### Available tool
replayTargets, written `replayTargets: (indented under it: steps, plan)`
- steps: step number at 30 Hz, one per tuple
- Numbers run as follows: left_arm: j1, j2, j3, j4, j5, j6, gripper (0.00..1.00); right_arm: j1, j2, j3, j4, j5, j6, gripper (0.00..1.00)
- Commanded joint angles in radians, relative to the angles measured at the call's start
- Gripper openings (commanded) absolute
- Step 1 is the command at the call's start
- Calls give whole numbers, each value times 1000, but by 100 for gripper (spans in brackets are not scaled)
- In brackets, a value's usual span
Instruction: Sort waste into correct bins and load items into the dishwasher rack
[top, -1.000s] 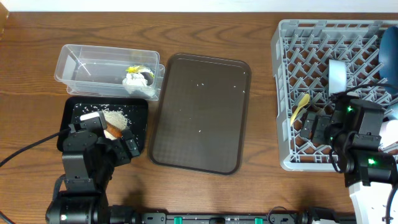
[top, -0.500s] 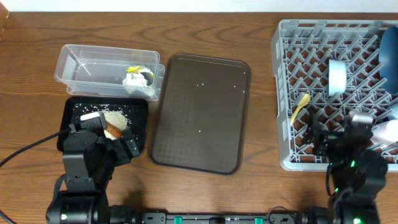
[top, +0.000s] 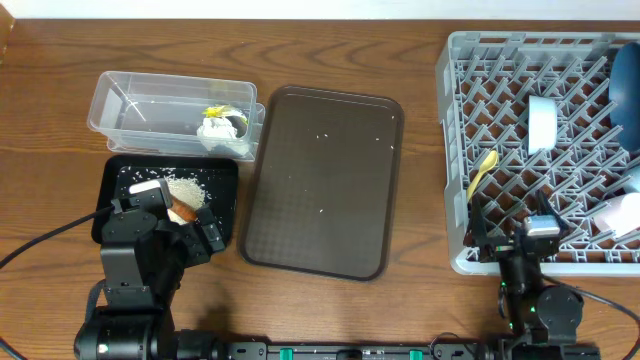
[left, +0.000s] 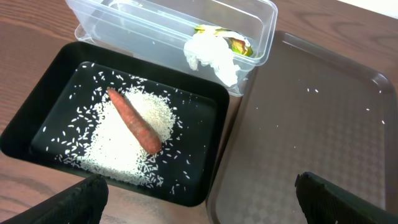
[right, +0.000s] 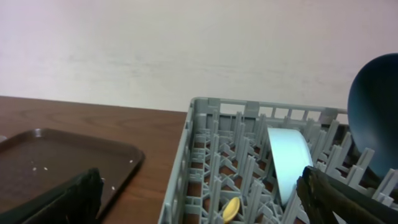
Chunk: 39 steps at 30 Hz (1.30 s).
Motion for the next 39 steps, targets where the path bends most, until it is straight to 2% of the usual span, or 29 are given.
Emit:
replayTargets:
  steps: [1,7,39]
  plan:
    - [-3,-1,-3,1,-12,-2,98,7,-51,-39,6,9,-64,99]
    - [-3,-1,-3,1,-12,-2,98,6,-56,-41,-128,7,-97,99]
    - [-3,-1,-3,1,-12,-2,98,0,-56,-41,-124,9,-97,99]
